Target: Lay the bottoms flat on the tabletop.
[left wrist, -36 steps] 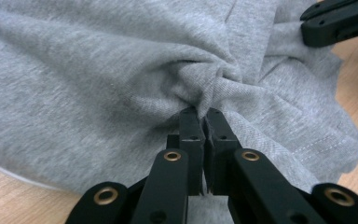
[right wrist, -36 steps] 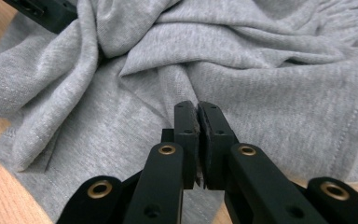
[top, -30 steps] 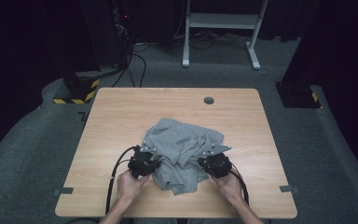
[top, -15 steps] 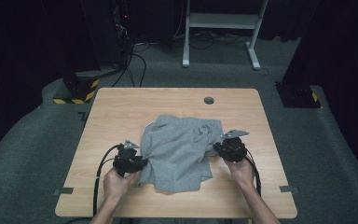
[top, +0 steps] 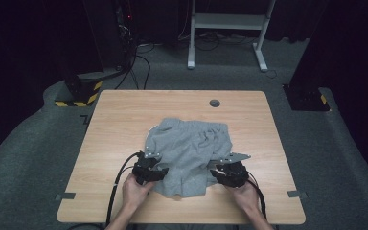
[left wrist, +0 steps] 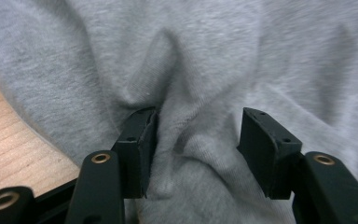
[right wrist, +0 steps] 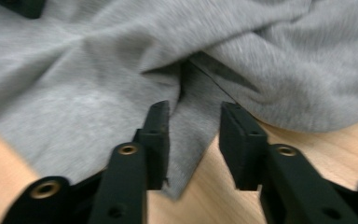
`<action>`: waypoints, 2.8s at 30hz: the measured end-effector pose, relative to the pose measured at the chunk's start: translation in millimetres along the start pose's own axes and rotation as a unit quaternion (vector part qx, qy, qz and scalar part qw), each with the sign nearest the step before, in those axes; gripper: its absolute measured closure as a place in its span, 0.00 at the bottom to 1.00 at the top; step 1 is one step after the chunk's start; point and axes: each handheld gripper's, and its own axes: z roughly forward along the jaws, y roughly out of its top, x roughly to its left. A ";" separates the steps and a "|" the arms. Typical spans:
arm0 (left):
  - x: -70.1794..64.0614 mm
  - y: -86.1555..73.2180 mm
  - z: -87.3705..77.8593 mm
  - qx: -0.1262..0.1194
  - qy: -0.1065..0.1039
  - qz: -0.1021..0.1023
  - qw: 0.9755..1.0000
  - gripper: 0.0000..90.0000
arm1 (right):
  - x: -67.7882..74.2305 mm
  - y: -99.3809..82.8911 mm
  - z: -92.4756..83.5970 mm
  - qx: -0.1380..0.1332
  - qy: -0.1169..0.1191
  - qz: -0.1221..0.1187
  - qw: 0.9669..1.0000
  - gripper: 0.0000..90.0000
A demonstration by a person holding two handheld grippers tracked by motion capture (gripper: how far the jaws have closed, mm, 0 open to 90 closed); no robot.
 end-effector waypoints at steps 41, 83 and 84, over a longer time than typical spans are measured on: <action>-1.0 -10.3 13.7 -0.057 0.021 0.037 0.997 0.50 | -31.4 -20.0 -18.6 0.048 -0.046 -0.002 0.998 0.97; -5.2 -14.2 16.3 -0.093 0.019 -0.024 0.995 0.91 | -40.2 -5.5 -24.4 0.026 -0.064 0.053 0.996 0.98; -4.9 -13.7 14.9 -0.090 0.017 -0.024 0.995 0.92 | -39.8 -7.6 -22.5 0.026 -0.062 0.047 0.997 0.98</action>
